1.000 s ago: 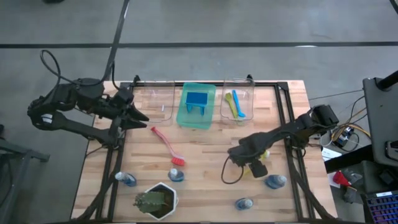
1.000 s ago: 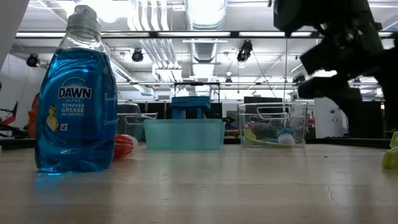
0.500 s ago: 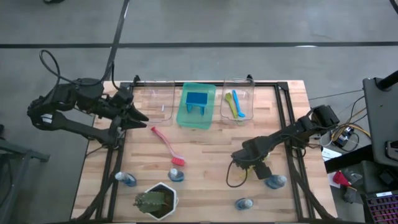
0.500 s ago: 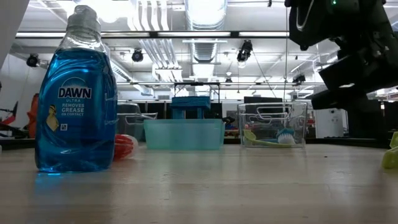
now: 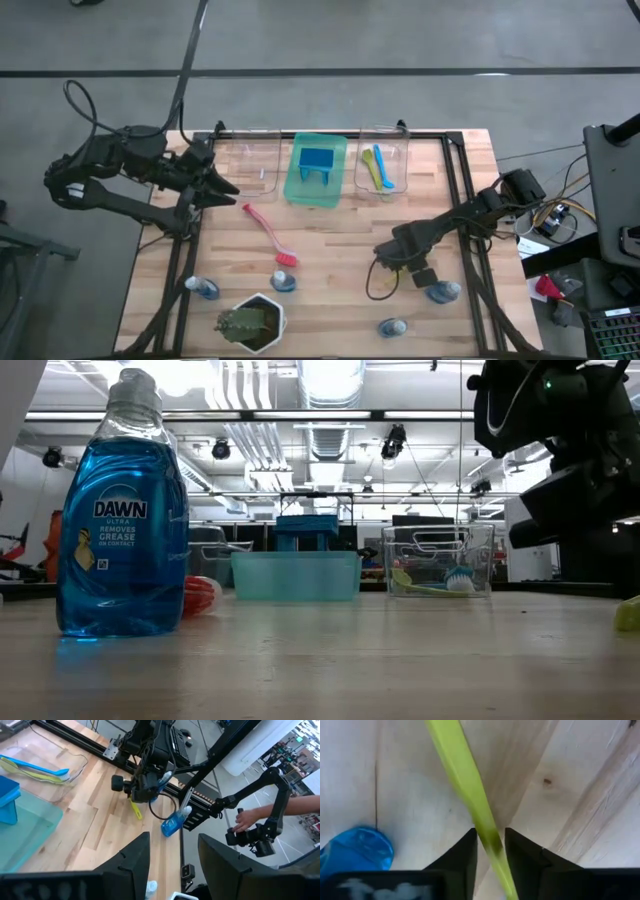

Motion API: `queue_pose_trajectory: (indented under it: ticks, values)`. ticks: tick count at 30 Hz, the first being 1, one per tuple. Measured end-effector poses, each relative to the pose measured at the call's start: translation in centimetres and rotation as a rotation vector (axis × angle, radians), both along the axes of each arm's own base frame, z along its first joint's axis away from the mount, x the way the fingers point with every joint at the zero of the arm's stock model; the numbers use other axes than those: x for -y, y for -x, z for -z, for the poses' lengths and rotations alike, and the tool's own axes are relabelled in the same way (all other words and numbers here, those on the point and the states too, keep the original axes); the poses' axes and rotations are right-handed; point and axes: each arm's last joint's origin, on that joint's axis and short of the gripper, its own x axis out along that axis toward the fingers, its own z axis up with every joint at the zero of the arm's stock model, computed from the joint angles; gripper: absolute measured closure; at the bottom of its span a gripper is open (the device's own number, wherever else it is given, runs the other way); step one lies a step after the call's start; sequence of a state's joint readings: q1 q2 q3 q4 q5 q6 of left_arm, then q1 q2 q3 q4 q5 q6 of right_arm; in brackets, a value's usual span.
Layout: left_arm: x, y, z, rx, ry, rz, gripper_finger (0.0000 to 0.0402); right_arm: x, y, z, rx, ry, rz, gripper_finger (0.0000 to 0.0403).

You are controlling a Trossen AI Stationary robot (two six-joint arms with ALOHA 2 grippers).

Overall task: Pick & Place Kitchen Sink Supplies
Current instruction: Put the light green dish brush into the right transparent bin

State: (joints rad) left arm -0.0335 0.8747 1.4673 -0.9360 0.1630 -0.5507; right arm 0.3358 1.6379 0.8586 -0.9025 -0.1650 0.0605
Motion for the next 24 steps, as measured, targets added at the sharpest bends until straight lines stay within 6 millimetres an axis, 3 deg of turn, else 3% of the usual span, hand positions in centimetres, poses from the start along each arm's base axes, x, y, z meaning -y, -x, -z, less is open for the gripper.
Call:
queue_pose_trajectory:
  ticks: [8,16,24]
  values:
    - [0.0,-0.2,0.0,-0.005,0.0,-0.004,0.0243,-0.2,-0.8,-0.7,0.038,0.001,0.038,0.0385]
    - [0.0,-0.5,0.1,-0.013,-0.006,-0.002,0.0243,-0.6,-2.0,-2.2,0.078,-0.009,0.11,0.0373]
    - [0.0,-0.5,0.1,-0.012,-0.007,-0.001,0.0243,-0.8,-4.2,-6.1,0.172,0.043,0.118,0.0371]
